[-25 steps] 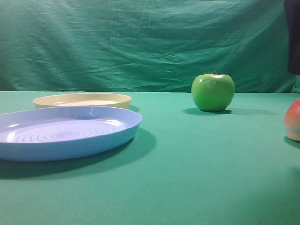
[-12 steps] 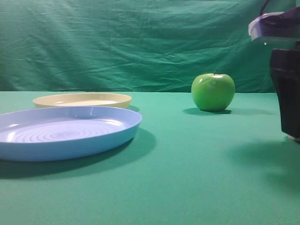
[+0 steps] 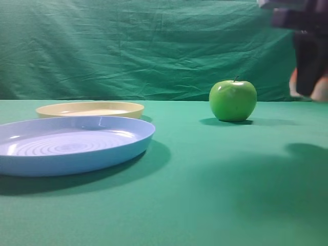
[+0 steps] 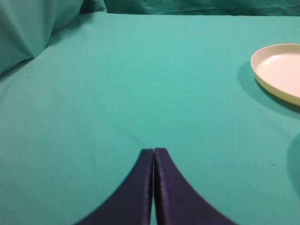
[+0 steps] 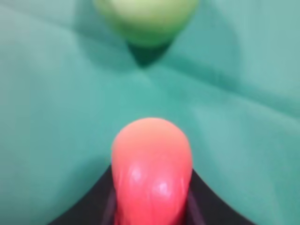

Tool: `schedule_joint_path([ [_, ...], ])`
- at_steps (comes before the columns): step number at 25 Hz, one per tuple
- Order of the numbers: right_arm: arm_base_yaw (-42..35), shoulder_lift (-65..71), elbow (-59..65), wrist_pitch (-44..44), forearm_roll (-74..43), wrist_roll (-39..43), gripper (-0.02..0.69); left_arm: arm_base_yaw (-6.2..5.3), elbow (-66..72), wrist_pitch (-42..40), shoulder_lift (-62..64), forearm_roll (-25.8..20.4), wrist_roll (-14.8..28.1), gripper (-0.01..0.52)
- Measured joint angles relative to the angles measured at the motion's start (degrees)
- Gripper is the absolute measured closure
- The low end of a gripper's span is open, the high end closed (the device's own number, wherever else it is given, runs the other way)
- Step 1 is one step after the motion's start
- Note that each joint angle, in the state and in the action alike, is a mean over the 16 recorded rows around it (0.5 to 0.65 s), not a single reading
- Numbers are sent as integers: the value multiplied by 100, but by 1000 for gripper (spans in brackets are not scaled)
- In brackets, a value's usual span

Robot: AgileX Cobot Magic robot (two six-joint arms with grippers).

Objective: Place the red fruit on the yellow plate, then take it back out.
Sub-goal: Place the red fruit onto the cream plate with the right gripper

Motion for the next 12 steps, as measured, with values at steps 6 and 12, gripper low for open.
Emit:
schedule_joint_path([
  [6, 557, 715, -1350, 25, 253, -543, 471, 0, 0, 0, 0, 0, 0, 514],
  [12, 1083, 1792, -2495, 21, 314, -853, 473, 0, 0, 0, 0, 0, 0, 514],
])
